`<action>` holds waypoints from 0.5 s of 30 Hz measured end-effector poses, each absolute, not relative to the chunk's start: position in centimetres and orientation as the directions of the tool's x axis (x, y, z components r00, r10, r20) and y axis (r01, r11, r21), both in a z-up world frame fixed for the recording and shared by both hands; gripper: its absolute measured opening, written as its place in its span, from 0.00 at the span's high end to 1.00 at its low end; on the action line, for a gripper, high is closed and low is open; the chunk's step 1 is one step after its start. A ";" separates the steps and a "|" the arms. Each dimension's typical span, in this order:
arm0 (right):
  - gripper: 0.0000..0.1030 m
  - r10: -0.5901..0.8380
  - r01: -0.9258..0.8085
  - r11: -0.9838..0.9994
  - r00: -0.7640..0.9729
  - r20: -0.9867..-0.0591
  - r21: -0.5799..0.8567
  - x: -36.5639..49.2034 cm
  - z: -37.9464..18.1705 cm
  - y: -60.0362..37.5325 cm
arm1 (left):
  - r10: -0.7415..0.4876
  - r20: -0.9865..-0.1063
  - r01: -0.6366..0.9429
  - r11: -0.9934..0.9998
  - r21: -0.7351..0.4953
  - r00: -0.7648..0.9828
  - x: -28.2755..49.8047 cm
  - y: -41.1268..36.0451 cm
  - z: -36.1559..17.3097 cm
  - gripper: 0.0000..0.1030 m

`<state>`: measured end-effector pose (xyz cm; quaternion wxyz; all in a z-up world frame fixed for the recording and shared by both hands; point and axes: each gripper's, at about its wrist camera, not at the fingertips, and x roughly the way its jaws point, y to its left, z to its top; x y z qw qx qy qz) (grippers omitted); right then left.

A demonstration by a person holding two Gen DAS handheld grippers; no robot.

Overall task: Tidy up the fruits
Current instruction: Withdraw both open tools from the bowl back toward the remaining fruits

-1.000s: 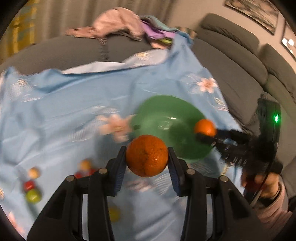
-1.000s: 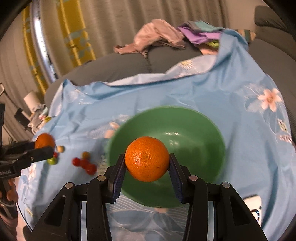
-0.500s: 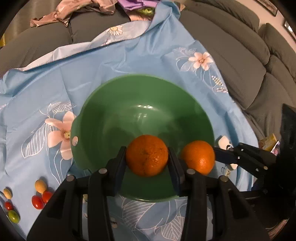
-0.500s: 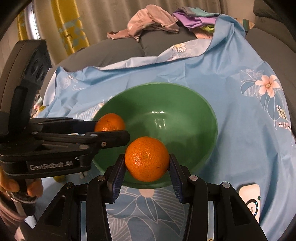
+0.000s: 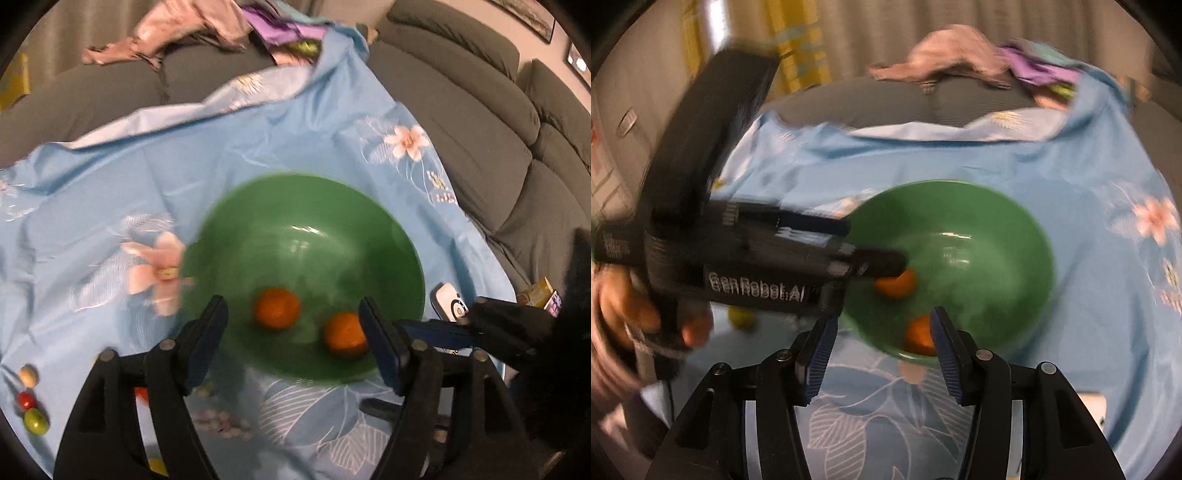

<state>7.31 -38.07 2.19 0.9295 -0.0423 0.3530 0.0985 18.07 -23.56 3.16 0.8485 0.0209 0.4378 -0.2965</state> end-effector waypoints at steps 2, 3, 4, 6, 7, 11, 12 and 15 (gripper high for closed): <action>0.49 0.135 -0.253 0.965 0.698 -0.703 -0.067 8.4 1.4 -37.0 | -0.478 -0.745 0.491 0.840 -0.233 0.465 17.5 -21.6 3.6 0.22; 0.49 0.132 -0.280 0.956 0.677 -0.724 -0.087 9.1 0.9 -36.5 | -0.474 -0.742 0.471 0.849 -0.240 0.475 17.2 -20.3 3.7 0.21; 0.49 0.129 -0.302 0.948 0.657 -0.743 -0.103 9.6 0.4 -36.2 | -0.466 -0.740 0.452 0.858 -0.245 0.484 16.8 -18.9 3.7 0.21; 0.50 0.081 -0.325 0.932 0.621 -0.780 -0.162 10.9 -0.8 -35.5 | -0.437 -0.746 0.409 0.880 -0.240 0.502 16.2 -16.8 3.4 0.21; 0.52 0.062 -0.331 0.926 0.612 -0.789 -0.184 11.2 -1.1 -35.4 | -0.421 -0.752 0.389 0.891 -0.236 0.507 15.9 -15.9 3.3 0.21; 0.63 0.064 -0.373 0.909 0.567 -0.822 -0.187 11.9 -2.1 -35.2 | -0.367 -0.774 0.325 0.920 -0.220 0.516 14.8 -12.6 2.7 0.21; 0.66 0.074 -0.386 0.905 0.555 -0.828 -0.178 11.9 -2.3 -35.2 | -0.358 -0.779 0.315 0.924 -0.217 0.515 14.5 -12.1 2.6 0.21; 0.67 0.194 -0.452 0.890 0.492 -0.849 -0.058 11.5 -2.7 -35.3 | -0.333 -0.788 0.285 0.936 -0.208 0.518 13.8 -10.9 2.5 0.21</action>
